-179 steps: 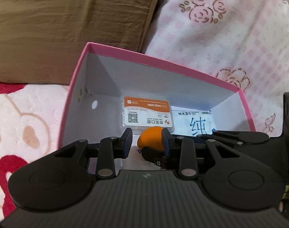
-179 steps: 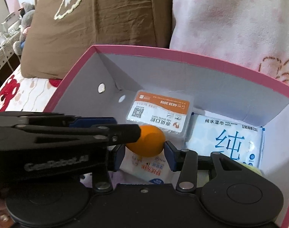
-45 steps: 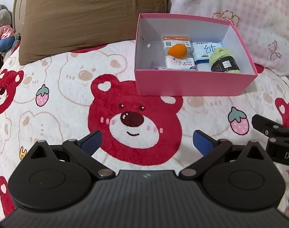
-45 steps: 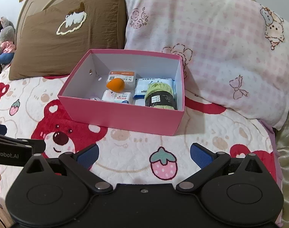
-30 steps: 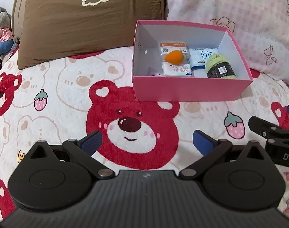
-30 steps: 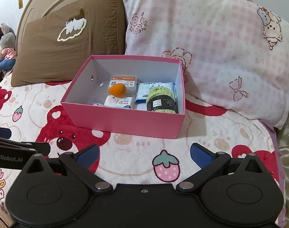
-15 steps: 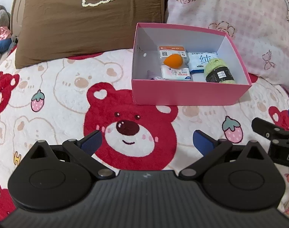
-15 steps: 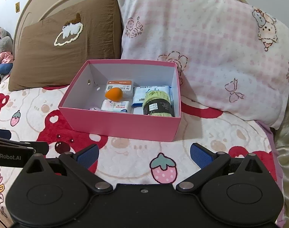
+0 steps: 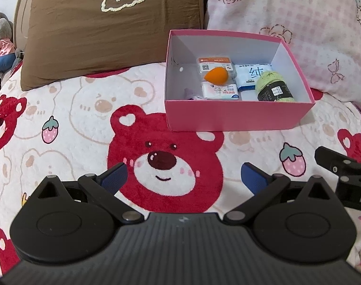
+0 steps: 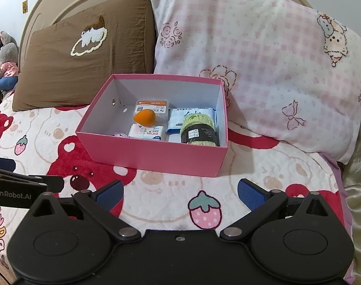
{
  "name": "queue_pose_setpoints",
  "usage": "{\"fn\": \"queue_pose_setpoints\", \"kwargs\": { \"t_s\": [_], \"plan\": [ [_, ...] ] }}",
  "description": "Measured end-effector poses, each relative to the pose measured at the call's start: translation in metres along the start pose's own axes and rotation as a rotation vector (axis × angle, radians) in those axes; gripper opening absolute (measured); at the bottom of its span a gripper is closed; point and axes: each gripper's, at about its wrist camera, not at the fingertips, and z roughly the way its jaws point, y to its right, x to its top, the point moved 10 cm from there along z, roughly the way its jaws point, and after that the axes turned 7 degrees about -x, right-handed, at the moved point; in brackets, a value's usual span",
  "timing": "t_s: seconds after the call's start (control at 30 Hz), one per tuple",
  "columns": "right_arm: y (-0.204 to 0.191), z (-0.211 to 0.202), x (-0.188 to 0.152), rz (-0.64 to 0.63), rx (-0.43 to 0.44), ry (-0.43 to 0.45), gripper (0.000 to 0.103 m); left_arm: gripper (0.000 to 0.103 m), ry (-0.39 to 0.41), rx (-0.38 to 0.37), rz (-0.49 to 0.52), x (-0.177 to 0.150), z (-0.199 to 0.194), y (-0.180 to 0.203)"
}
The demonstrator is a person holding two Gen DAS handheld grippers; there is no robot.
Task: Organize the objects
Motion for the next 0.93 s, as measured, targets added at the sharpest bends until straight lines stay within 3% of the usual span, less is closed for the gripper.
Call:
{"fn": "queue_pose_setpoints", "kwargs": {
  "t_s": [0.93],
  "plan": [
    [0.0002,0.0021,-0.0028,-0.016,-0.002,-0.010,0.103,0.103,-0.016,0.015,0.021,-0.0031,0.0037,0.0002]
  ]
}}
